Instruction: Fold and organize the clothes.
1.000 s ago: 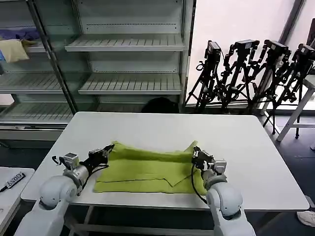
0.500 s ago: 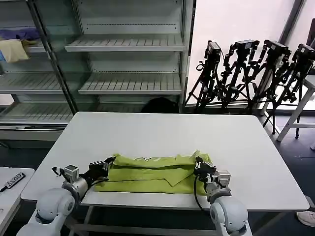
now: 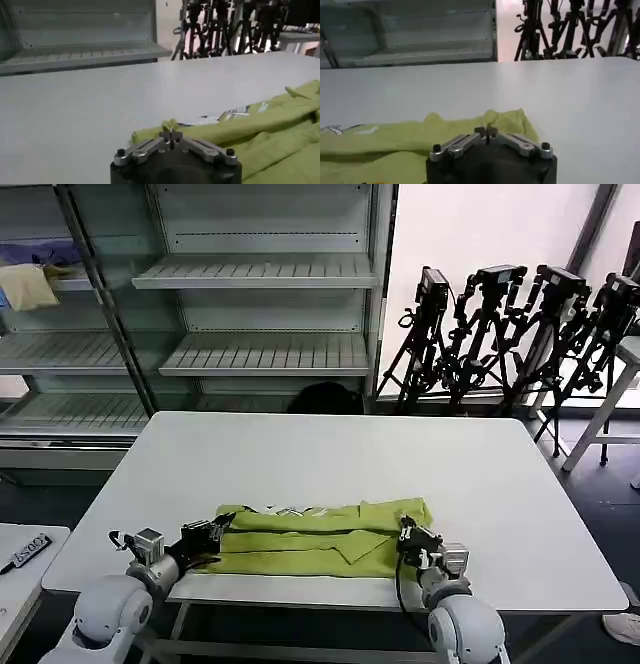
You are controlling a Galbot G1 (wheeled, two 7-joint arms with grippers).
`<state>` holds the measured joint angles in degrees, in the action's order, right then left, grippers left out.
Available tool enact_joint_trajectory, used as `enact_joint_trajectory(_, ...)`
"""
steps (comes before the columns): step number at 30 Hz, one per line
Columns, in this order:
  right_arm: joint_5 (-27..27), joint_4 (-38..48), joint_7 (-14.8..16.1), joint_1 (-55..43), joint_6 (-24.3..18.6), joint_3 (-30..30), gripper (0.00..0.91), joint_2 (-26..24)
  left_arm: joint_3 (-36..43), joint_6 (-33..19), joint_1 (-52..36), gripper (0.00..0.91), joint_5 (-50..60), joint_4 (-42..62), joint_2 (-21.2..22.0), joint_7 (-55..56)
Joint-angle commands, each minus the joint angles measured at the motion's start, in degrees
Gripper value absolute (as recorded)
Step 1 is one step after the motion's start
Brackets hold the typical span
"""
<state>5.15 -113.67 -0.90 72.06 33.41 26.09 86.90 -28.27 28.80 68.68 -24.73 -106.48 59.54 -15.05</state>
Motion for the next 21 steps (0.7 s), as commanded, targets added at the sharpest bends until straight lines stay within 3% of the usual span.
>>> enact_joint_trajectory(1,-6.9,0.1,-0.9,0.7,0.0,-0.3,0.907,0.4,0.0,0.0,0.5,0.907,2.6,-1.0,0.5,0.5)
enact_joint_trajectory(4,-9.5,0.1,-1.2,0.8,0.0,-0.3,0.907,0.4,0.1,0.3,0.4,0.907,2.8,-1.1,0.7,1.3)
enact_joint_trajectory(10,-9.8,-0.4,-1.0,1.2,-0.1,0.0,0.907,0.5,-0.5,-1.8,0.6,0.907,1.8,-2.1,1.5,2.8)
enact_joint_trajectory(13,-5.6,-2.0,-1.4,1.3,-0.2,0.6,0.907,0.7,-1.3,-3.5,1.8,0.907,0.8,-4.1,3.0,6.1)
enact_joint_trajectory(18,5.8,-6.4,-3.2,-0.2,-1.3,3.7,0.907,1.1,-1.5,-5.2,6.1,0.907,4.9,-5.6,5.3,12.1)
enact_joint_trajectory(21,7.4,-7.5,-3.0,-1.8,-3.3,5.2,0.907,0.2,-1.7,-6.5,9.0,0.907,6.0,-6.1,7.2,14.5)
